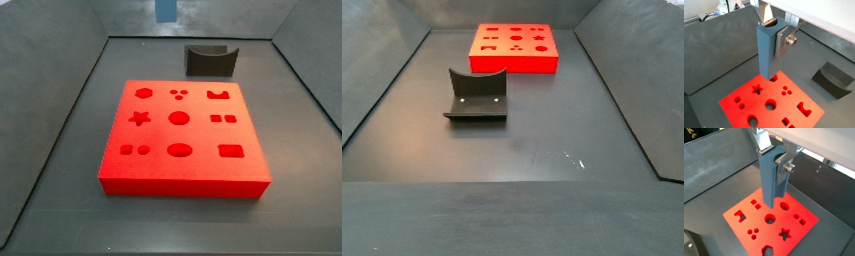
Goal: Insert the arch object.
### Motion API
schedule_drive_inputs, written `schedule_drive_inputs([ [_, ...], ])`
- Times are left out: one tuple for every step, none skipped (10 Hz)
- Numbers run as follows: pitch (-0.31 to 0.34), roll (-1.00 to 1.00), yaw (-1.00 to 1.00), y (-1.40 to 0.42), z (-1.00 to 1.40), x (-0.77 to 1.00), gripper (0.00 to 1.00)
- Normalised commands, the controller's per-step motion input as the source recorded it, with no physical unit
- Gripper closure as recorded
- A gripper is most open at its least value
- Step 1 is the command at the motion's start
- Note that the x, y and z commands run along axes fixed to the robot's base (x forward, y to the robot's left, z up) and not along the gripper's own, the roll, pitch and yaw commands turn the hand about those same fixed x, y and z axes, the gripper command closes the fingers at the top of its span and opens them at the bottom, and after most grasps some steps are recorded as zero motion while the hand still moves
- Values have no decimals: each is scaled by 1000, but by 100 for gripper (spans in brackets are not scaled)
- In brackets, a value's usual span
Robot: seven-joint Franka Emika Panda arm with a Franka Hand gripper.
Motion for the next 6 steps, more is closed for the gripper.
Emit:
schedule_drive_inputs([
  [-31, -84, -11, 0, -214, 20, 100],
  [-70, 0, -46, 74, -466, 111, 100],
  [-161, 50, 0, 86, -560, 149, 100],
  [-210, 76, 0, 0, -660, 211, 100],
  [-201, 83, 0, 0, -686, 343, 100],
  [-184, 101, 0, 0, -660, 469, 100],
])
